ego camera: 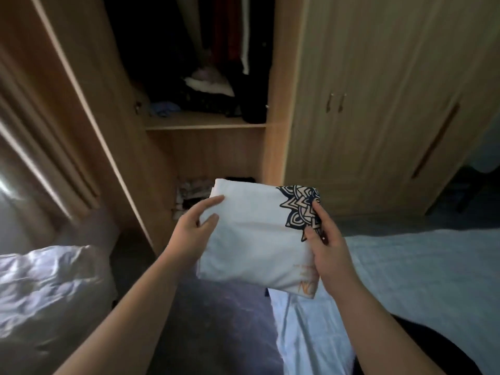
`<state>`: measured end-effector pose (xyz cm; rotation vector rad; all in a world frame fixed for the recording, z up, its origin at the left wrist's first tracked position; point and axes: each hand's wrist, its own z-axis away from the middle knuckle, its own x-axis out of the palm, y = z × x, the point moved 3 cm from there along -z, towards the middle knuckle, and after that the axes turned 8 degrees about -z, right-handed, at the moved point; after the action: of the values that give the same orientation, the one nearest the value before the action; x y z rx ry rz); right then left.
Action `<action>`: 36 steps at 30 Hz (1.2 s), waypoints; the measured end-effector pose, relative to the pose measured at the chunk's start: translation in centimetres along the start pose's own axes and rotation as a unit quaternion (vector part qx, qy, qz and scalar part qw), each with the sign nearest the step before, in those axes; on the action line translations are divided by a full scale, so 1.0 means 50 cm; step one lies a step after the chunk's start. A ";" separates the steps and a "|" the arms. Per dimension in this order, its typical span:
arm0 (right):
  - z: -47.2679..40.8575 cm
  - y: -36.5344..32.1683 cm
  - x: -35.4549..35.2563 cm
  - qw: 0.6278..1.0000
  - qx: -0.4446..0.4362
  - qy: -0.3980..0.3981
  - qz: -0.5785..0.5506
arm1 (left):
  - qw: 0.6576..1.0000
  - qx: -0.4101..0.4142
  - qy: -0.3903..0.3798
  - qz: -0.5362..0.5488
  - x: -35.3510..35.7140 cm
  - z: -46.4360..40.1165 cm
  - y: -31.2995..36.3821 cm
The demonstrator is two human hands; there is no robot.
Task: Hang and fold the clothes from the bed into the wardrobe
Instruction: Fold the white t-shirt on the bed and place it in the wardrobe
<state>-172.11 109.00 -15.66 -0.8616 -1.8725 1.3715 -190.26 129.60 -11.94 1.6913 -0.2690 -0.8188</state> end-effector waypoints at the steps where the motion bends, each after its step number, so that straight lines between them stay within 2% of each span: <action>1: -0.040 0.007 0.060 1.000 -0.003 -0.015 -0.001 | 1.000 -0.002 0.014 0.002 -0.045 -0.038 -0.016; 6: -0.203 0.041 0.302 0.997 -0.022 -0.069 0.007 | 0.997 -0.004 0.083 -0.004 -0.229 -0.197 -0.069; 11: -0.334 0.071 0.434 0.994 -0.044 -0.092 0.041 | 0.993 -0.006 0.117 -0.020 -0.320 -0.340 -0.100; 18: -0.557 0.162 0.527 0.992 -0.013 -0.118 0.043 | 0.988 -0.010 0.130 -0.086 -0.331 -0.575 -0.133; 24: -0.819 0.235 0.593 0.987 -0.007 -0.161 -0.008 | 0.978 -0.002 0.162 -0.134 -0.318 -0.827 -0.148; 28: -1.010 0.256 0.647 0.973 -0.006 -0.230 -0.021 | 0.974 -0.005 0.187 -0.130 -0.319 -1.003 -0.135; 36: -1.287 0.372 0.780 0.971 0.019 -0.237 -0.017 | 0.961 -0.039 0.245 -0.121 -0.354 -1.304 -0.196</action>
<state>-139.75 179.37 -13.48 -0.5043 -2.1878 1.6969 -163.62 192.39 -9.43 1.8126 0.3123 -0.5493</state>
